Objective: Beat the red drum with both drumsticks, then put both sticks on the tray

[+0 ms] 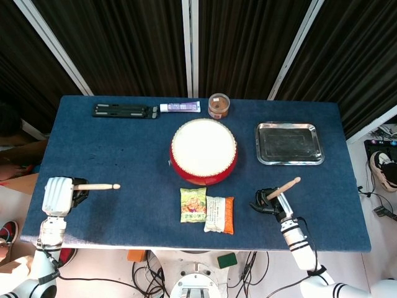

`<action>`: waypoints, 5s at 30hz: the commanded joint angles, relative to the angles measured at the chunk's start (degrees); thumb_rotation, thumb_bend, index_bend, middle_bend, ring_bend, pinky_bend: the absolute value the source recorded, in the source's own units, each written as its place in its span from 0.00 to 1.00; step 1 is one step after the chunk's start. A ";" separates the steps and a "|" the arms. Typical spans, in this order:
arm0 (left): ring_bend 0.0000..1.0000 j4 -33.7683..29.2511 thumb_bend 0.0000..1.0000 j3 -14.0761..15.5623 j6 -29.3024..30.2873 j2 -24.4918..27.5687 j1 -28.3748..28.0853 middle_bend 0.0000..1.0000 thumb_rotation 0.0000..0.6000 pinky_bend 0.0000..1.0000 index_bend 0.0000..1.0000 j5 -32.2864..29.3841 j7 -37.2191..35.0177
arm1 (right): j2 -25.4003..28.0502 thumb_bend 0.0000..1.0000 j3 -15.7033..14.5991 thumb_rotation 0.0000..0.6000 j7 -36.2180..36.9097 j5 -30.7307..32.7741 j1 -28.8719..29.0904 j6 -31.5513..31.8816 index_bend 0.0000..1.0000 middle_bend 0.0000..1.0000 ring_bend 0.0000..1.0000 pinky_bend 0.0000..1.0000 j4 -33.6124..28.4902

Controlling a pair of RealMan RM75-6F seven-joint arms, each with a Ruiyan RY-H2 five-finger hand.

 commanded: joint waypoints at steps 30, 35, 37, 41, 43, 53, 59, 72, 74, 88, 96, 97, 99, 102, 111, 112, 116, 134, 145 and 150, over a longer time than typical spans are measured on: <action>1.00 -6.65 0.58 -6.58 -18.27 4.15 -16.12 1.00 1.00 1.00 1.00 -1.97 16.33 | 35.90 0.91 10.05 1.00 -73.80 10.24 16.30 -16.60 1.00 1.00 1.00 1.00 -33.49; 1.00 -6.31 0.58 -11.03 -24.20 1.15 -22.10 1.00 1.00 1.00 1.00 -8.19 20.72 | 38.56 0.91 13.17 1.00 -84.88 20.17 22.38 -22.89 1.00 1.00 1.00 1.00 -35.62; 1.00 -5.27 0.58 -12.72 -26.34 -0.63 -24.56 1.00 1.00 1.00 1.00 -11.31 22.44 | 39.13 0.91 13.73 1.00 -89.11 24.95 24.86 -24.67 1.00 1.00 1.00 1.00 -36.12; 1.00 -1.80 0.58 -14.74 -28.76 -4.55 -28.55 1.00 1.00 1.00 1.00 -16.28 25.78 | 39.31 0.91 14.00 1.00 -95.13 32.58 28.74 -25.54 1.00 1.00 1.00 1.00 -36.36; 1.00 0.64 0.58 -15.30 -29.32 -7.18 -30.40 1.00 1.00 1.00 1.00 -18.82 27.91 | 39.13 0.91 14.21 1.00 -96.76 35.60 30.21 -25.02 1.00 1.00 1.00 1.00 -36.36; 1.00 8.84 0.58 -14.57 -30.35 -14.77 -36.70 1.00 1.00 1.00 1.00 -24.26 35.88 | 36.15 0.91 12.17 1.00 -99.90 39.95 33.49 -23.22 1.00 1.00 1.00 1.00 -32.44; 1.00 3.46 0.58 -14.83 -26.02 -10.97 -35.36 1.00 1.00 1.00 1.00 -22.88 35.53 | 30.82 0.91 7.54 1.00 -104.29 42.02 35.88 -25.50 1.00 1.00 1.00 1.00 -26.10; 1.00 10.41 0.58 -10.98 -29.09 -15.42 -37.79 1.00 1.00 1.00 1.00 -25.81 39.14 | 30.97 0.91 9.96 1.00 -101.34 39.69 36.15 -19.50 1.00 1.00 1.00 1.00 -28.13; 1.00 11.01 0.58 -10.93 -28.52 -15.60 -37.90 1.00 1.00 1.00 1.00 -25.72 39.51 | 31.28 0.91 10.07 1.00 -101.16 39.30 36.14 -19.28 1.00 1.00 1.00 1.00 -28.27; 1.00 5.53 0.58 -11.02 -25.83 -12.56 -37.23 1.00 1.00 1.00 1.00 -25.45 38.96 | 27.25 0.91 7.30 1.00 -108.43 44.95 38.65 -18.09 1.00 1.00 1.00 1.00 -25.43; 1.00 8.93 0.58 -10.76 -25.32 -14.37 -37.55 1.00 1.00 1.00 1.00 -25.71 38.65 | 29.65 0.91 8.84 1.00 -103.46 40.16 37.07 -17.20 1.00 1.00 1.00 1.00 -27.46; 1.00 8.01 0.58 -11.13 -24.34 -13.67 -37.35 1.00 1.00 1.00 1.00 -25.20 38.33 | 28.86 0.91 8.26 1.00 -104.10 40.52 37.23 -17.67 1.00 1.00 1.00 1.00 -26.43; 1.00 5.44 0.58 -11.87 -22.52 -11.96 -36.88 1.00 1.00 1.00 1.00 -24.27 37.76 | 26.56 0.91 6.68 1.00 -105.94 41.95 37.74 -19.11 1.00 1.00 1.00 1.00 -23.67; 1.00 2.92 0.58 -12.23 -21.46 -10.54 -36.60 1.00 1.00 1.00 1.00 -23.96 38.20 | 23.72 0.91 4.48 1.00 -109.31 43.62 38.62 -20.63 1.00 1.00 1.00 1.00 -20.03; 1.00 9.75 0.58 -8.84 -27.55 -15.13 -38.16 1.00 1.00 1.00 1.00 -27.86 42.16 | 28.16 0.91 10.44 1.00 -99.34 38.60 36.02 -16.37 1.00 1.00 1.00 1.00 -25.94; 1.00 9.80 0.58 -9.05 -27.21 -15.14 -38.08 1.00 1.00 1.00 1.00 -27.83 41.84 | 28.61 0.91 10.80 1.00 -98.53 37.99 35.84 -16.30 1.00 1.00 1.00 1.00 -26.35; 1.00 6.45 0.58 -11.09 -23.02 -13.15 -36.93 1.00 1.00 1.00 1.00 -25.59 37.80 | 27.88 0.91 9.90 1.00 -99.01 37.60 36.32 -18.19 1.00 1.00 1.00 1.00 -24.64; 1.00 -8.06 0.58 -9.79 -12.36 -1.74 -27.38 1.00 1.00 1.00 1.00 -18.42 27.01 | 32.45 0.91 5.75 1.00 -89.87 34.02 27.05 -16.52 1.00 1.00 1.00 1.00 -19.98; 1.00 -8.66 0.58 -7.77 -10.34 -1.19 -24.27 1.00 1.00 1.00 1.00 -16.05 25.28 | 26.19 0.90 0.90 1.00 -82.82 30.04 22.00 -24.08 1.00 1.00 1.00 1.00 -1.96; 1.00 -9.67 0.58 -8.14 -10.23 -0.77 -23.75 1.00 1.00 1.00 1.00 -16.21 25.57 | 20.96 0.84 1.15 1.00 -81.83 28.01 23.18 -27.59 1.00 1.00 0.98 0.96 5.07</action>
